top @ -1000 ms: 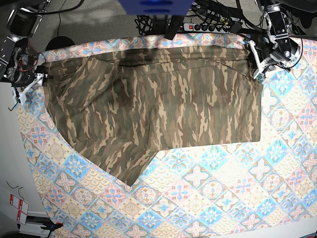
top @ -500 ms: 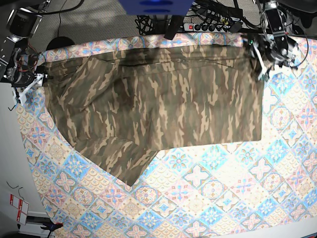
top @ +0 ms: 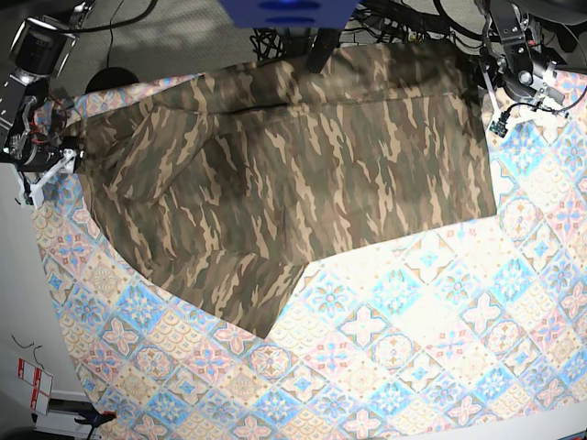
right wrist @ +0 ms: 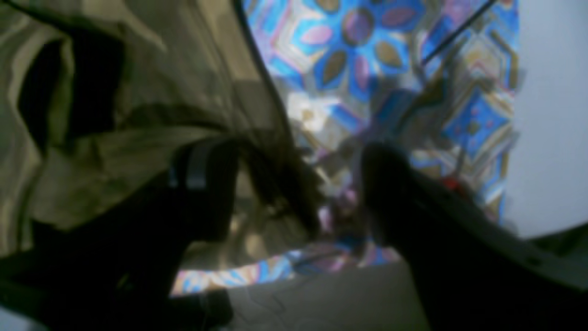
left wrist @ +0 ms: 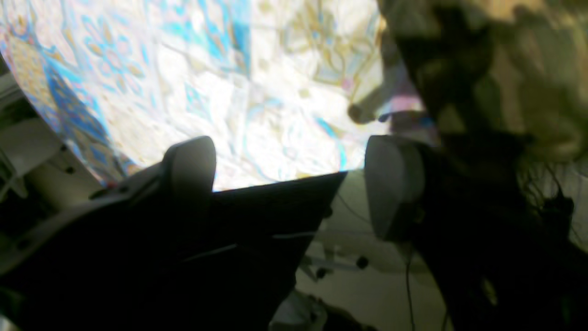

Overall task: Fold the T-shirt properly
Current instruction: 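Open both grippers and raise them off the shirt edge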

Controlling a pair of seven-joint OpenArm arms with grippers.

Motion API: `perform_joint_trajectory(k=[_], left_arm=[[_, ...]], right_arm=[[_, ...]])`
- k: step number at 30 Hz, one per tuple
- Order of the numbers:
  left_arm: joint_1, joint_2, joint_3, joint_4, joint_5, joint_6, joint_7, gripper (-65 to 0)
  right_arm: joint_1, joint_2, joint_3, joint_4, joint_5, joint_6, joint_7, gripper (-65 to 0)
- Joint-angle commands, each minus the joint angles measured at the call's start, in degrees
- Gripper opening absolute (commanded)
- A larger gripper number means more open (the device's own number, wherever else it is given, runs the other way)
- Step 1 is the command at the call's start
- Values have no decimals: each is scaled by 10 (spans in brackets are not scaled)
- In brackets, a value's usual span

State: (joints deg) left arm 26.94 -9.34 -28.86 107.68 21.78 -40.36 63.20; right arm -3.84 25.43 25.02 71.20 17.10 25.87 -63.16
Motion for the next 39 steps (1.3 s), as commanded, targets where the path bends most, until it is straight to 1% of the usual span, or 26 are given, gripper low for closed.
perform_joint_trajectory(k=[1, 7, 15, 21, 24, 29, 31, 37, 39], left_arm=[[-3, -7, -3, 9, 1, 4, -4, -156], [-33, -5, -2, 6, 2, 4, -3, -156], [-52, -4, 0, 9, 0, 4, -2, -156], [-47, -1, 2, 54, -5, 4, -2, -156], [-32, 11, 5, 63, -5, 4, 8, -152], [32, 12, 80, 80, -5, 4, 9, -151], [56, 13, 95, 85, -5, 4, 9, -151], [87, 23, 87, 88, -6, 4, 8, -151], [91, 24, 85, 87, -16, 4, 8, -150]], right_arm=[[5, 14, 4, 8, 2, -1, 3, -238], [11, 14, 4, 8, 2, -1, 5, -238], [16, 14, 4, 8, 1, -1, 5, -238], [26, 13, 4, 21, 1, -1, 17, -238], [27, 13, 4, 32, 1, -1, 12, -237], [28, 13, 3, 31, 1, -1, 12, -236], [28, 13, 3, 31, 1, -1, 12, -235], [28, 13, 3, 29, 1, -1, 13, -235], [27, 13, 3, 30, 1, -1, 13, -235]])
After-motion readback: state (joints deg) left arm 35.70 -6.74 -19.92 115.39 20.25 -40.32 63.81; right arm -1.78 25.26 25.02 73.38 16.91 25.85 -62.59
